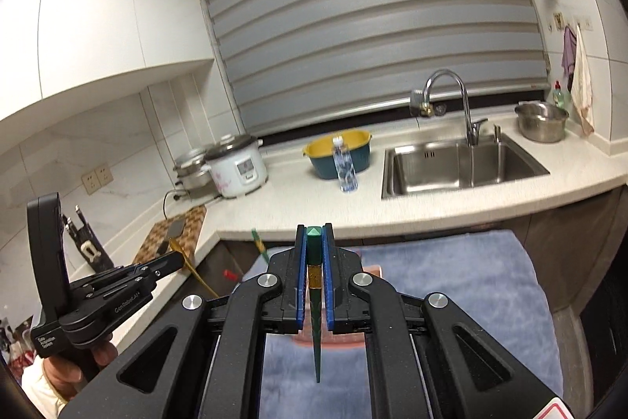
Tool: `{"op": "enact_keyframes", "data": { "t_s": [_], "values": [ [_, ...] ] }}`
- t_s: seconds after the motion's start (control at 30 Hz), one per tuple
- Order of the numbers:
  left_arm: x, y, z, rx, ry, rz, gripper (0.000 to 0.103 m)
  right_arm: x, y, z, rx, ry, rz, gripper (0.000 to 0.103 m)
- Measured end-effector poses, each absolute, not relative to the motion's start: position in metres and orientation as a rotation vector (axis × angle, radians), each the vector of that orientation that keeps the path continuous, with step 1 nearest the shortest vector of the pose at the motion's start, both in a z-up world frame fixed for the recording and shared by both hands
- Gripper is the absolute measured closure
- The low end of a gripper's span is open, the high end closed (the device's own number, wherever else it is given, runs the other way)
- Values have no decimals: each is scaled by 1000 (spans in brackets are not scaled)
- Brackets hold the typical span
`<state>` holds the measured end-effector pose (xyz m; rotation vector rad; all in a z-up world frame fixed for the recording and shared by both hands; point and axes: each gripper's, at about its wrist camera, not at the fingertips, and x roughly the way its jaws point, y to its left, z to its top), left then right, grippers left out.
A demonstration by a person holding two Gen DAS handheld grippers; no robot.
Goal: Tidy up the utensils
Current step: 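Lift the gold spoon and green chopstick and drop both into the pink caddy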
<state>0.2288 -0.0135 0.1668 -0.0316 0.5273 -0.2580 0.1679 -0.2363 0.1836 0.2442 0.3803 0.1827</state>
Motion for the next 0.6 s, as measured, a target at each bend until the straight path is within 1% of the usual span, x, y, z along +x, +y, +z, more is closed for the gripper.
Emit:
{"op": "enact_keyframes", "data": {
  "t_s": [0.2, 0.33, 0.43, 0.6],
  "values": [
    [269, -13, 178, -36, 511, -237, 102, 216, -231, 208, 260, 321, 176, 96],
    [291, -17, 170, -35, 535, -231, 102, 241, -227, 215, 253, 294, 163, 96],
    [303, -20, 157, -34, 566, -234, 102, 260, -224, 212, 250, 294, 149, 96],
    [318, -25, 130, -30, 625, -235, 102, 288, -221, 186, 245, 351, 141, 96]
  ]
}}
